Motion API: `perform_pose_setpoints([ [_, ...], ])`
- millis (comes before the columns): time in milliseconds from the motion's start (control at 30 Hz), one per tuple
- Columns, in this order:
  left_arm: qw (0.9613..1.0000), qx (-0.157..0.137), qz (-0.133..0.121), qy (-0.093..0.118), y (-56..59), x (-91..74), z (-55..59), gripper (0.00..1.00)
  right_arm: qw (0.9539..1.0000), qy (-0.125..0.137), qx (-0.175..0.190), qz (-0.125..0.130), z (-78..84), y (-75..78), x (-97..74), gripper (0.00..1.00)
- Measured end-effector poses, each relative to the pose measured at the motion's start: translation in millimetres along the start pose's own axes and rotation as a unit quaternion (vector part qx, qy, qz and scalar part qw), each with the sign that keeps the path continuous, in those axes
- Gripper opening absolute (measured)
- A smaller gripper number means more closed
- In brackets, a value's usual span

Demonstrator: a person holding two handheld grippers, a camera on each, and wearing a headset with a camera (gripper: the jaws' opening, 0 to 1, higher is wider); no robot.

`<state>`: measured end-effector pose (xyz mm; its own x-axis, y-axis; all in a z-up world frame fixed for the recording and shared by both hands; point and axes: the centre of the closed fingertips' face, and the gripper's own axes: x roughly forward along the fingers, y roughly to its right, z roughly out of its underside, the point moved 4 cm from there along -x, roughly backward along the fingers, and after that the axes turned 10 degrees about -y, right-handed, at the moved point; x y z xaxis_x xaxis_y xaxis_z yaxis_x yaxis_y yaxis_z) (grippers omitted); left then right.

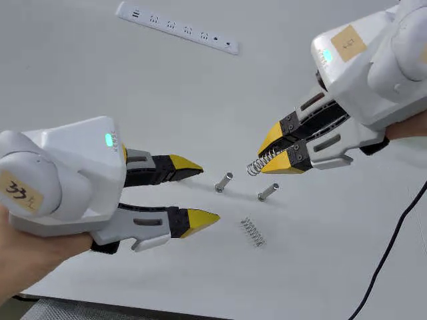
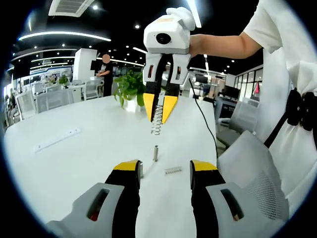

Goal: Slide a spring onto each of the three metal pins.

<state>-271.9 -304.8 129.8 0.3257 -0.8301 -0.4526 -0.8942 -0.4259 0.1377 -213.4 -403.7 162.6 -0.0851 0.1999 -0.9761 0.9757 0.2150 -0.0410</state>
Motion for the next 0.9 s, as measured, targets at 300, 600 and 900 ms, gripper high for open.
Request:
perform_pose_setpoints([
  [300, 0.9997, -0.009, -0.021, -0.01, -12.1, -7.6, 12.4, 0.48, 0.9996, -0.013, 0.022, 0.011, 7.0, 17.9, 31.6, 0.07],
  [600, 0.9992, -0.015, -0.033, -0.015, -20.4, -8.1, 19.7, 0.59, 0.999, -0.027, 0.032, 0.015, 13.8, 27.4, 57.8, 0.07],
  [900, 0.9991, -0.02, -0.032, -0.016, -24.9, -3.8, 23.6, 0.68, 0.9989, -0.035, 0.029, 0.006, 17.5, 29.9, 75.5, 0.07],
])
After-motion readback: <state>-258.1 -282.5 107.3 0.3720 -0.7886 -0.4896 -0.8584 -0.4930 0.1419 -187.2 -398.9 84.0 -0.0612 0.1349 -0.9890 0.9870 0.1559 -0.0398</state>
